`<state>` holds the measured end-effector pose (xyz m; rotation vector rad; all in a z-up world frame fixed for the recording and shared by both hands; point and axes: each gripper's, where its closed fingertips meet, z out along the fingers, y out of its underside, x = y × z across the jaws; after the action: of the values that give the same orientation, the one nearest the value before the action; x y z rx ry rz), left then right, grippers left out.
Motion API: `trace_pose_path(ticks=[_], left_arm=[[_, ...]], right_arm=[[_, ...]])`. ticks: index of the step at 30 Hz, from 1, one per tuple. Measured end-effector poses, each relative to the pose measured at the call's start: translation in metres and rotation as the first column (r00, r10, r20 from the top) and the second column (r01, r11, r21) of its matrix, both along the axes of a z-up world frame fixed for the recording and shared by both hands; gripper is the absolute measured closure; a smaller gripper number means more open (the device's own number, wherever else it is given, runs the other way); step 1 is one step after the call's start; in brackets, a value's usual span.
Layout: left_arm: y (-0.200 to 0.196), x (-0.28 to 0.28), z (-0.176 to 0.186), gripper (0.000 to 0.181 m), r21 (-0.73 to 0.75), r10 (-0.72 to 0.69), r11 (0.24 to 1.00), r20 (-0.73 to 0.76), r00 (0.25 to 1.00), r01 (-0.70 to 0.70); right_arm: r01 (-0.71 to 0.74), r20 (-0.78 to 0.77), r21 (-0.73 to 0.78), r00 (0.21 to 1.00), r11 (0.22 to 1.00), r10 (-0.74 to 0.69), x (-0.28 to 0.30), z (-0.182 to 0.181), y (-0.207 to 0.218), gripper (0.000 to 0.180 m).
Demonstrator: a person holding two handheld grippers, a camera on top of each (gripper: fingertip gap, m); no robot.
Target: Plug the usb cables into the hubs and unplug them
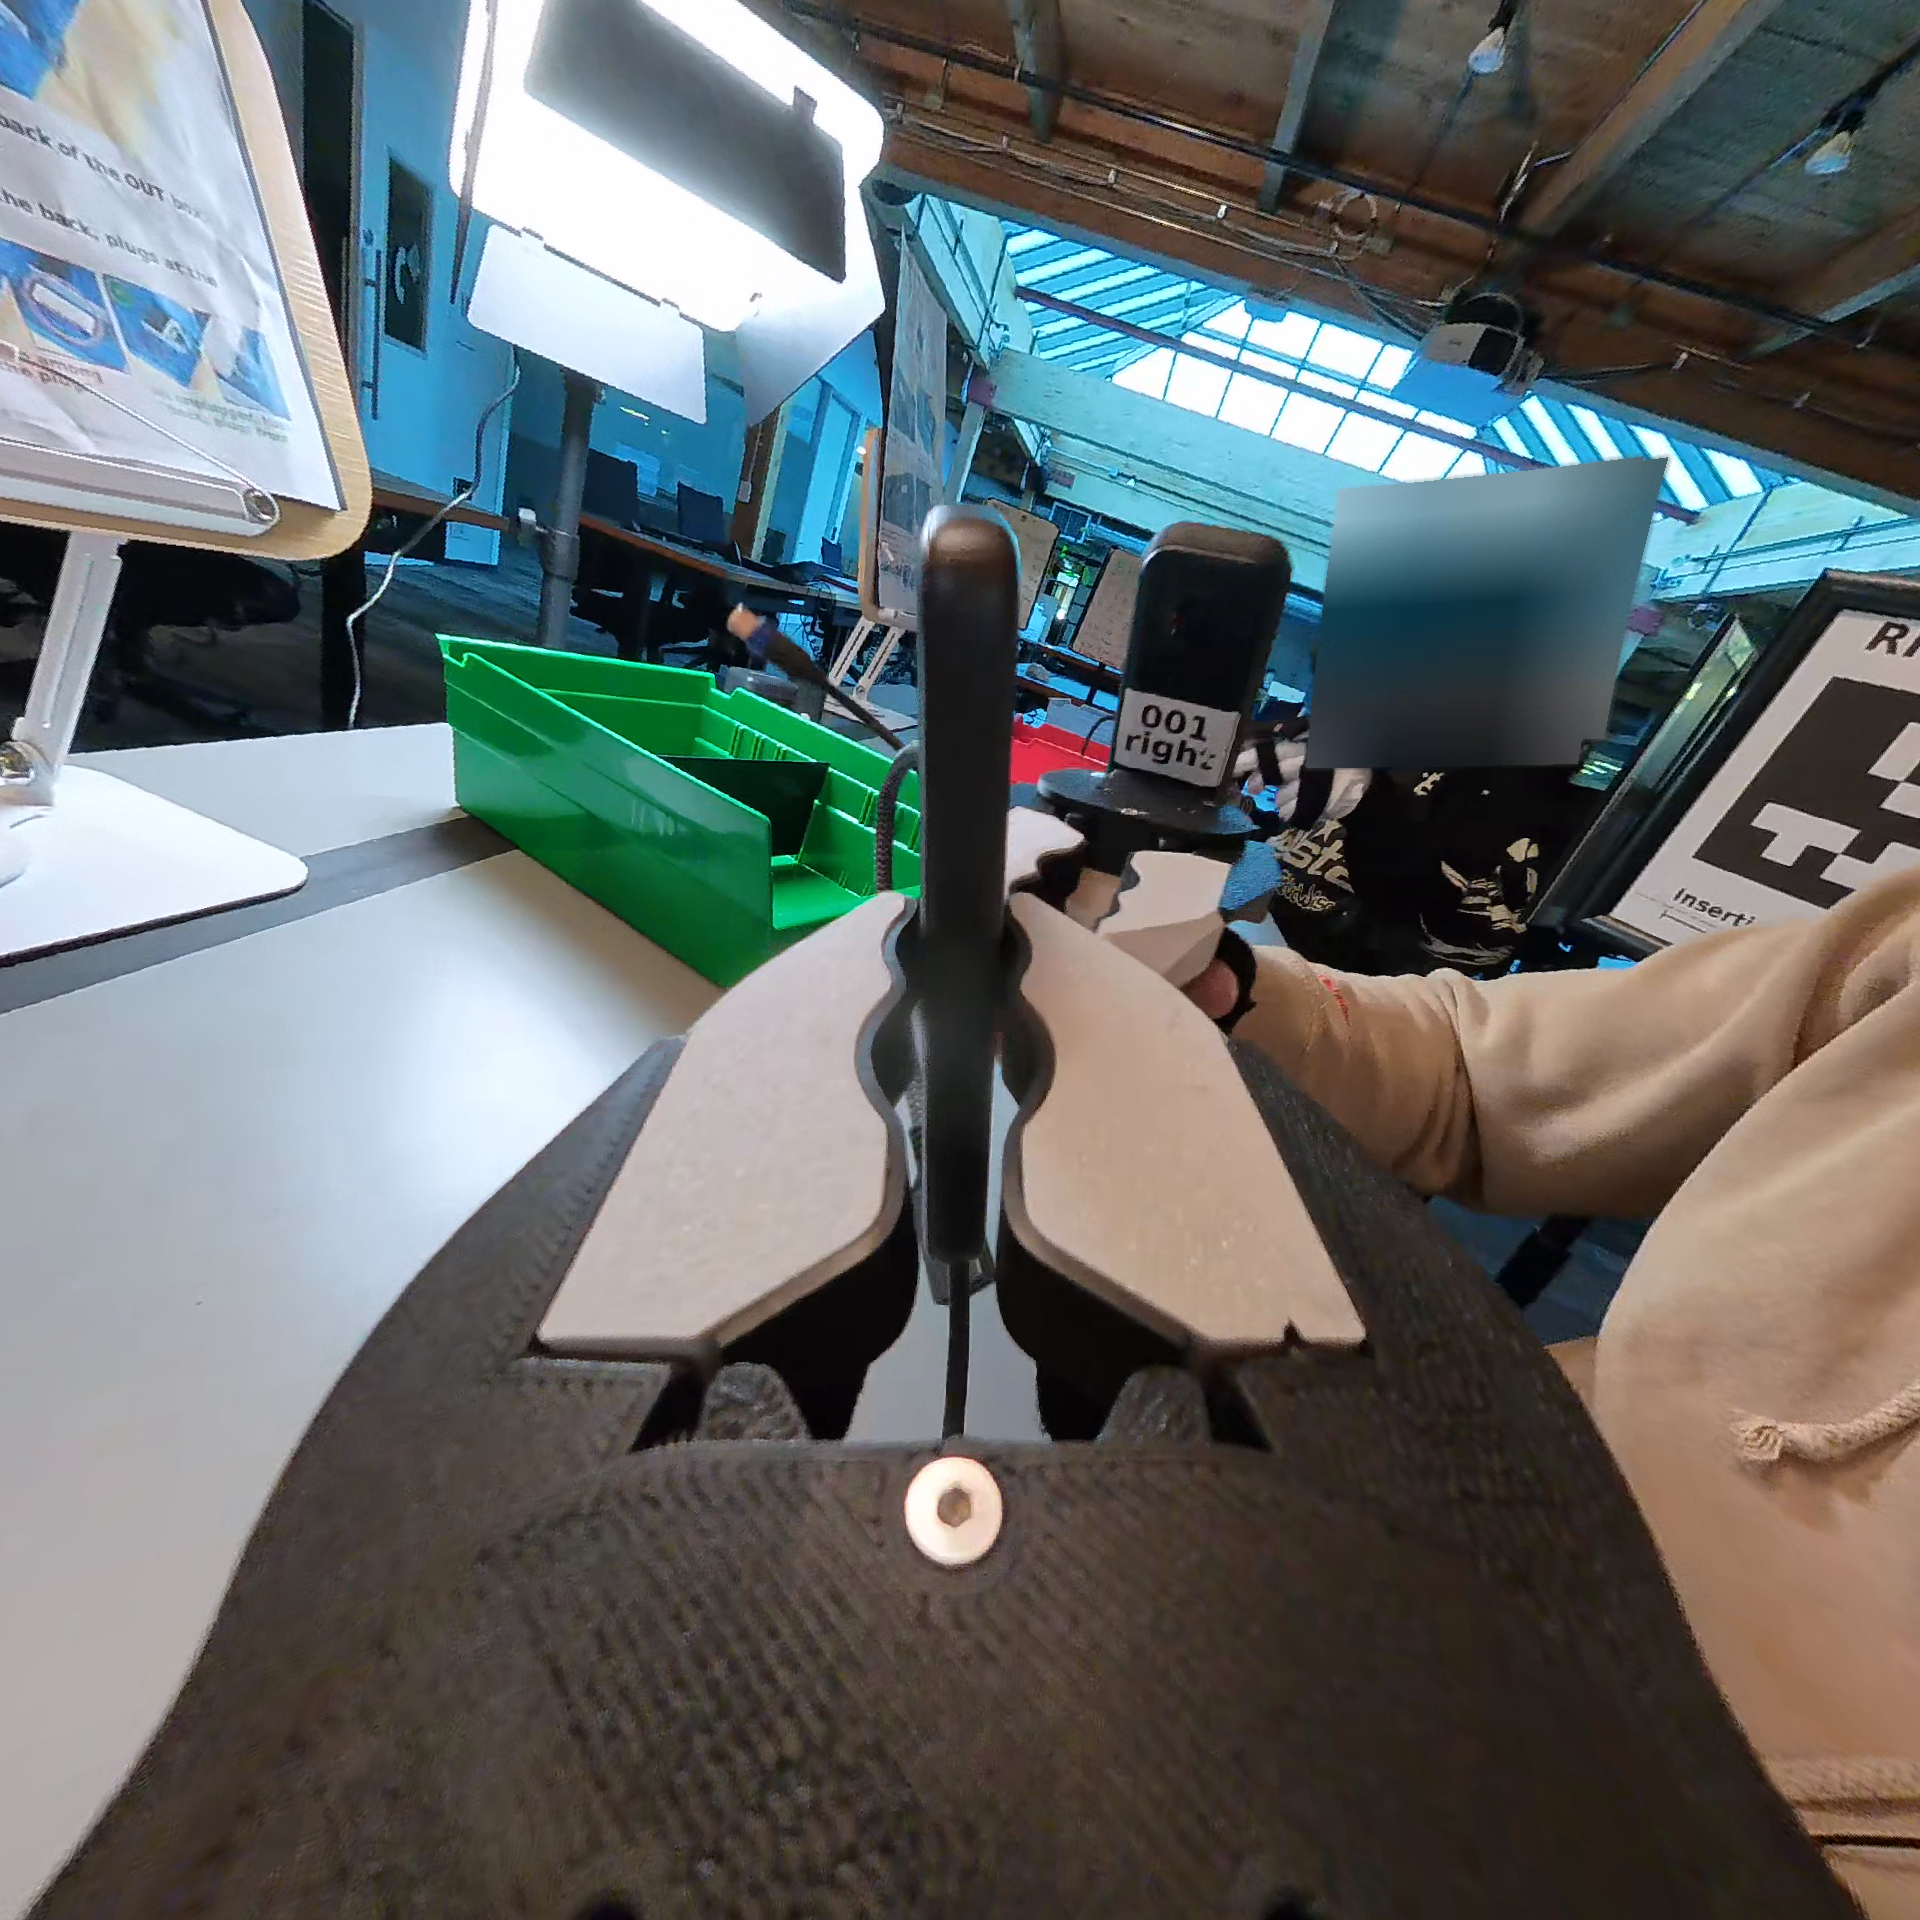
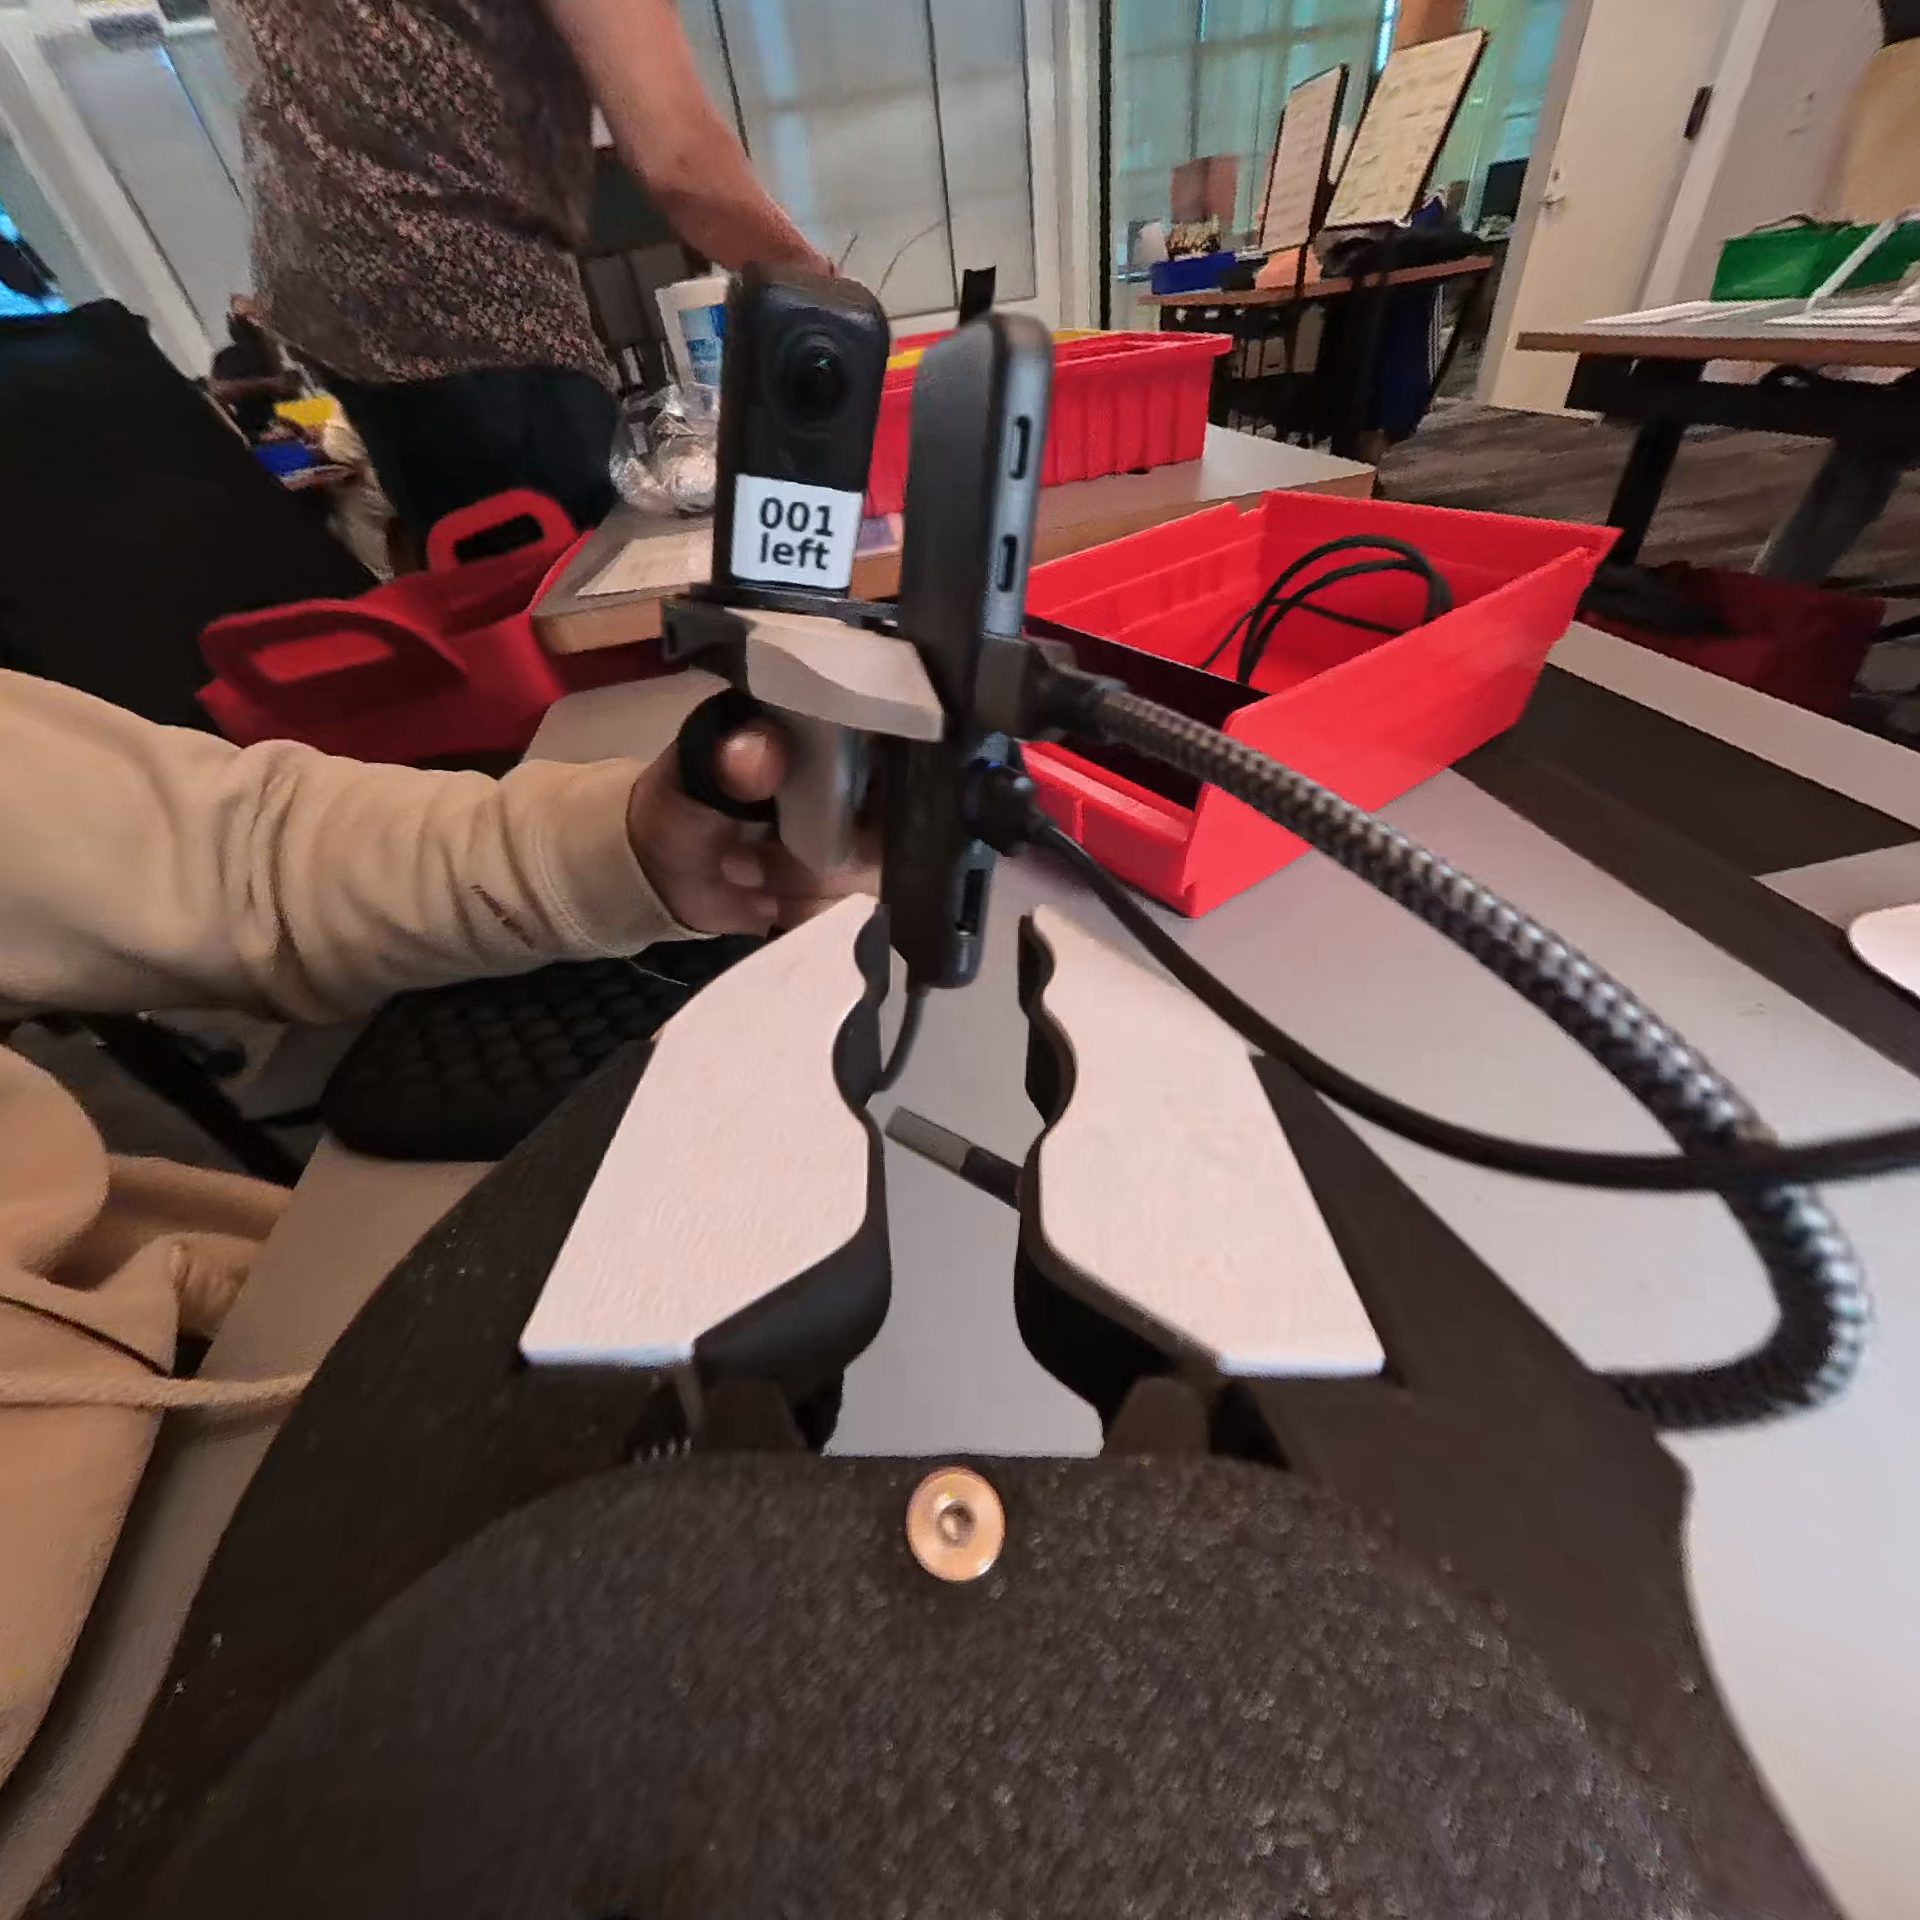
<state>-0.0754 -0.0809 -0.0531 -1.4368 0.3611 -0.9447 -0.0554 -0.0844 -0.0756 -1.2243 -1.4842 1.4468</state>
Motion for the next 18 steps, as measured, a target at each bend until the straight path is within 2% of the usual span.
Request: trace_pose_path(ticks=[3, 7, 10, 16, 18], left_arm=[[-0.004, 0.005, 0.003, 0.169, -0.004, -0.051, 0.999, 0.028, 0.998, 0.051], [-0.008, 0.02, -0.003, 0.168, -0.033, -0.11, 0.993, 0.003, 0.994, 0.11], [-0.01, 0.026, -0.004, 0.168, -0.051, -0.145, 0.988, 0.008, 0.989, 0.145], [-0.014, 0.032, -0.006, 0.168, -0.025, -0.171, 0.985, -0.022, 0.985, 0.17], [-0.016, 0.035, -0.007, 0.161, -0.008, -0.18, 0.984, -0.052, 0.982, 0.18]], right_arm=[[-0.007, -0.001, -0.057, 1.0, 0.998, 0.007, 0.001, -0.001, 0.003, 0.15], [-0.102, -0.085, -0.139, 0.992, 0.985, 0.09, 0.006, 0.012, -0.008, 0.157], [-0.108, -0.069, -0.105, 0.993, 0.989, 0.101, 0.006, 0.008, -0.01, 0.17], [-0.141, -0.093, -0.096, 0.987, 0.985, 0.132, 0.01, 0.007, -0.013, 0.173], [-0.131, -0.111, -0.099, 0.987, 0.986, 0.12, 0.01, 0.009, -0.012, 0.173]])
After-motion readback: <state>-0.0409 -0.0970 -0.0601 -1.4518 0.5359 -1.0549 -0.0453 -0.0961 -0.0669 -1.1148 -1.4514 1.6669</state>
